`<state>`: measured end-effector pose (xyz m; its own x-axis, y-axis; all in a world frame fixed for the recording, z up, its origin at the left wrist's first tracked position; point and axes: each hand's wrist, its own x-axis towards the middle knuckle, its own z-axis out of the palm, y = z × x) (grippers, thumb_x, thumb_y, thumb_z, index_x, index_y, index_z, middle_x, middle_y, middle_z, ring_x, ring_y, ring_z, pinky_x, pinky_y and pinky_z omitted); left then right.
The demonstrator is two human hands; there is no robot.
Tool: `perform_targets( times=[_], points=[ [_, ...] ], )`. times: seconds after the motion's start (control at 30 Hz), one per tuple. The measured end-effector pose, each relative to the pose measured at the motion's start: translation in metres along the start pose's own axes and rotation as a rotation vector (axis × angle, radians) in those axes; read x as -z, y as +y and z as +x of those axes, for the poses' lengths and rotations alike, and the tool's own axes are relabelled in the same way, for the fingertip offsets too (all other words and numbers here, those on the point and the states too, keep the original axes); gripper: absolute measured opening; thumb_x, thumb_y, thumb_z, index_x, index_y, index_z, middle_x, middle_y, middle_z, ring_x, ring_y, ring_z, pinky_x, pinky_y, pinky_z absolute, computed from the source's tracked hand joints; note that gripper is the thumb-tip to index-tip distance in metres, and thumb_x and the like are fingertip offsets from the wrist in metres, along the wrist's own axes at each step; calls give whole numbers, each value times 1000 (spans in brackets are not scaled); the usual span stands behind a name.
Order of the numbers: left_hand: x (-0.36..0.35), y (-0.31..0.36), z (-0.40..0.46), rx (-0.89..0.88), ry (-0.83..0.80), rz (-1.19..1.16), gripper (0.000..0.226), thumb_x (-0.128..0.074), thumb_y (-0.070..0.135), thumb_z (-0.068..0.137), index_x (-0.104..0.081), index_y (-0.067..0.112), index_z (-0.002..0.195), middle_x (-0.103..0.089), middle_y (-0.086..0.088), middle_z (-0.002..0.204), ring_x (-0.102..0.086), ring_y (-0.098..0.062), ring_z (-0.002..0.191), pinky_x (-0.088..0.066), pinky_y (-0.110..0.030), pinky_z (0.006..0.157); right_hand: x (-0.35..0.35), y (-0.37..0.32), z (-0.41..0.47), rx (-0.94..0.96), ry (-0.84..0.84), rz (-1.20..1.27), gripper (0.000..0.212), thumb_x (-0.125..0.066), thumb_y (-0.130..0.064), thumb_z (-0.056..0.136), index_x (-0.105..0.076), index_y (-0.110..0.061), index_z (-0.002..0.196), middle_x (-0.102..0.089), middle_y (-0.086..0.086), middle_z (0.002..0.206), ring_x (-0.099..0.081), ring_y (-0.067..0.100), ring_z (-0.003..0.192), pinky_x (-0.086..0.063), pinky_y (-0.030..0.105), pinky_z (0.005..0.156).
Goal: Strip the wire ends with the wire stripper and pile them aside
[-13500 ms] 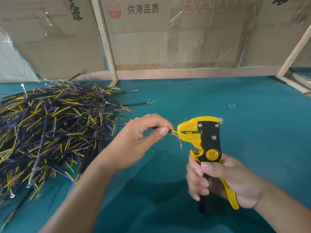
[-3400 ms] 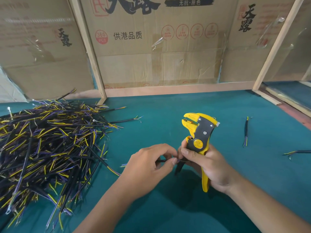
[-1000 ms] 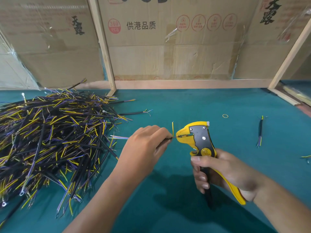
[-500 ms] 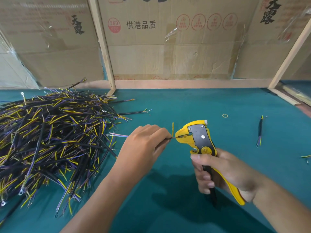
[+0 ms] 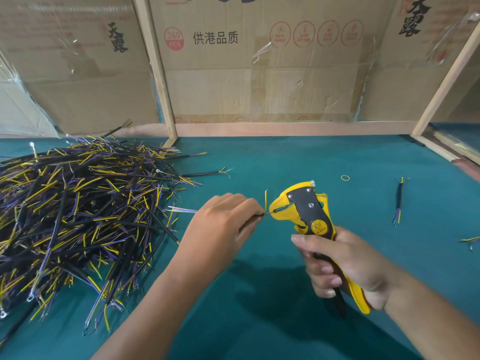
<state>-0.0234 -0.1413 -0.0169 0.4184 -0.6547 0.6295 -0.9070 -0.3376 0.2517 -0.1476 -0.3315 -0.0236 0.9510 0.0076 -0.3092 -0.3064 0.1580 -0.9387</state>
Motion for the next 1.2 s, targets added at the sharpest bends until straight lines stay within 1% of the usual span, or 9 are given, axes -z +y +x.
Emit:
perform_targets(
  times=[0.43,0.57,0.6,0.67,0.73,0.9,1.03,1.13,1.2],
  points=[
    [0,1,1,19,13,-18,3,-70,11,89,-67,9,88,-64,1,79,-50,-16,71,-42,-30,68,-3,-2,-2,22,14,6,47,-81,-43,73,-43,-18,63,-26,3,55,-23,17,40,-32,26,45],
    [2,-4,-1,70,34,-39,6,-65,16,91,-67,11,90,-63,3,81,-57,-19,73,-47,-36,67,5,-9,-1,57,78,111,41,-82,-36,78,-49,-12,71,-28,5,58,-27,18,43,-35,29,47],
    [3,-6,-1,96,56,-54,8,-64,18,91,-67,11,90,-63,3,82,-57,-16,72,-48,-37,65,9,-12,-1,82,114,137,38,-81,-32,80,-50,-11,72,-29,6,59,-28,19,45,-37,31,48],
    [5,-9,-1,138,98,-80,9,-63,20,91,-66,12,90,-63,6,82,-47,-2,67,-43,-30,61,13,-16,0,123,159,176,33,-75,-32,79,-51,-9,76,-32,9,62,-32,22,49,-40,36,50],
    [6,-7,-1,161,107,-103,8,-62,23,91,-65,15,89,-61,10,82,-43,1,65,-39,-28,60,13,-15,1,128,139,196,29,-69,-31,80,-53,-6,79,-36,11,65,-38,25,53,-45,38,53],
    [8,-3,-2,202,143,-65,12,-63,36,91,-58,26,85,-53,15,73,-49,-8,66,-46,-34,58,11,-8,3,109,10,106,22,-71,-21,89,-59,-3,86,-45,16,70,-48,30,62,-52,39,65],
    [10,-5,-3,269,120,-50,24,-52,58,89,-49,37,101,-51,20,68,-49,-8,68,-39,-22,57,12,-6,3,114,-11,85,27,-67,-26,85,-59,-1,90,-47,18,73,-50,32,66,-53,41,69],
    [9,-6,-4,258,26,-91,26,-47,60,93,-45,45,114,-55,28,84,-50,-4,67,-39,-24,60,13,-5,4,117,-18,78,24,-69,-23,90,-60,-1,91,-47,18,74,-50,33,67,-53,43,71],
    [8,-6,-4,241,-6,-139,24,-44,56,96,-48,46,118,-54,35,93,-50,2,68,-40,-24,62,13,-6,4,117,-29,73,25,-69,-24,90,-61,-1,91,-47,18,75,-50,33,68,-53,44,72]
  ],
)
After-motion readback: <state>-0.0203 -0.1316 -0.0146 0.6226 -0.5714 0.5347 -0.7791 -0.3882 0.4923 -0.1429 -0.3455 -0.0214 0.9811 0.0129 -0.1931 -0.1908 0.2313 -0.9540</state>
